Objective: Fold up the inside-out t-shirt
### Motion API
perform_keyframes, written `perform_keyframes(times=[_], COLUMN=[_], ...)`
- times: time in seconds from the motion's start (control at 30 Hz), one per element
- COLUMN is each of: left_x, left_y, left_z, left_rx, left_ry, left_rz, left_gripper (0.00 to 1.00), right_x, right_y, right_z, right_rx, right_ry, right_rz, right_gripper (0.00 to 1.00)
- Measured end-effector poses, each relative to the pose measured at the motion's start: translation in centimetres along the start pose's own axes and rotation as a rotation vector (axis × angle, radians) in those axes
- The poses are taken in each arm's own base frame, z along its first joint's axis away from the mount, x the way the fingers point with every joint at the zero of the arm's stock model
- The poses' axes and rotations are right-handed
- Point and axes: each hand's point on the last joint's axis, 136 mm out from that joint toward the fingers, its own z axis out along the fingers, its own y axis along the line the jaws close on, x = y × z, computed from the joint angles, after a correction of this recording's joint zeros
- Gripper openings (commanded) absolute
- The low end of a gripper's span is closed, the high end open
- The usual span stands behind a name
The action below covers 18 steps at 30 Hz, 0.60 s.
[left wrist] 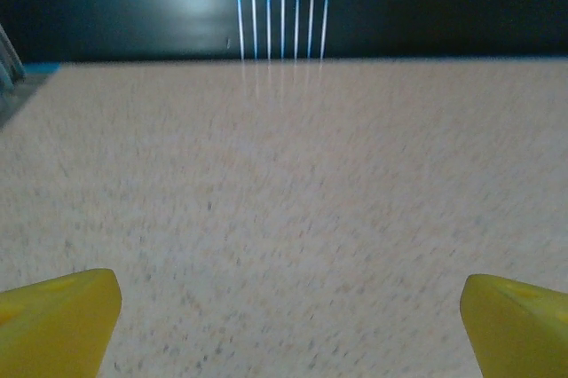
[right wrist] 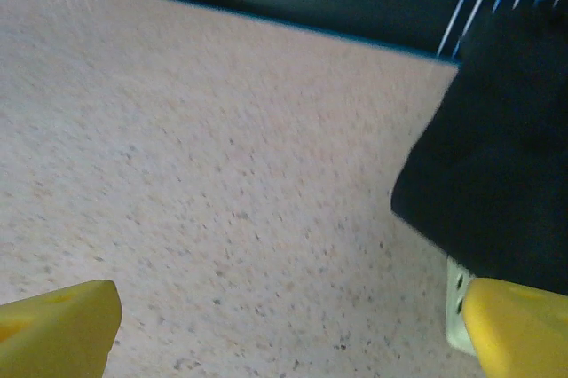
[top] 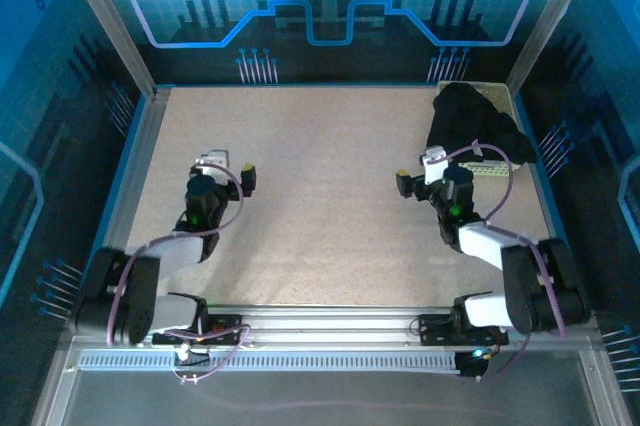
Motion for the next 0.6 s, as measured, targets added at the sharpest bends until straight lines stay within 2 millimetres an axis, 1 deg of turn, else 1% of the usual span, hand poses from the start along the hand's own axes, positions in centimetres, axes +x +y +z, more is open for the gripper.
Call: perform_keyframes(times=[0.1, 0.2, 0.23, 0.33, 0.4, 0.43, 0.47, 0.5, 0.53, 0.6], left_x=[-2.7, -5.3, -6.3, -8.7, -9.4, -9.6, -9.7, -9.6, -9.4, -8.7], left_y=[-0.7, -0.6, -0.4, 0.8, 2.2, 2.8, 3.3, 3.7, 4.1, 4.6], left_z=[-2.1, -3.9, -4.6, -6.0, -6.9, -7.3, -7.7, -8.1, -8.5, -9.3], left_rx=[0.002, -0.006, -0.012, -0.069, -0.152, -0.190, -0.224, -0.247, -0.270, -0.297], left_ry=[-0.052, -0.083, -0.093, -0.091, -0.064, -0.047, -0.029, -0.014, 0.002, 0.028], left_rz=[-0.008, -0.068, -0.103, -0.227, -0.336, -0.380, -0.418, -0.441, -0.466, -0.504], left_gripper=[0.99, 0.99, 0.99, 0.99, 0.99, 0.99, 0.99, 0.99, 0.99, 0.99], right_x=[-3.2, -6.6, -8.0, -12.4, -15.2, -16.1, -16.4, -16.2, -15.6, -13.3], right_y=[0.2, -0.6, -0.9, -2.2, -3.5, -4.4, -5.3, -6.3, -7.3, -8.8], right_z=[-2.2, -4.6, -5.3, -7.0, -8.2, -8.7, -9.1, -9.3, -9.2, -8.6], right_rx=[0.013, 0.038, 0.042, 0.062, 0.090, 0.110, 0.137, 0.165, 0.188, 0.235], right_ry=[-0.071, -0.121, -0.127, -0.130, -0.134, -0.133, -0.126, -0.114, -0.094, -0.018], right_rz=[-0.005, 0.047, 0.075, 0.151, 0.215, 0.262, 0.318, 0.375, 0.422, 0.489], right_gripper=[1.00, 1.00, 1.00, 1.00, 1.00, 1.00, 1.00, 1.00, 1.00, 1.00])
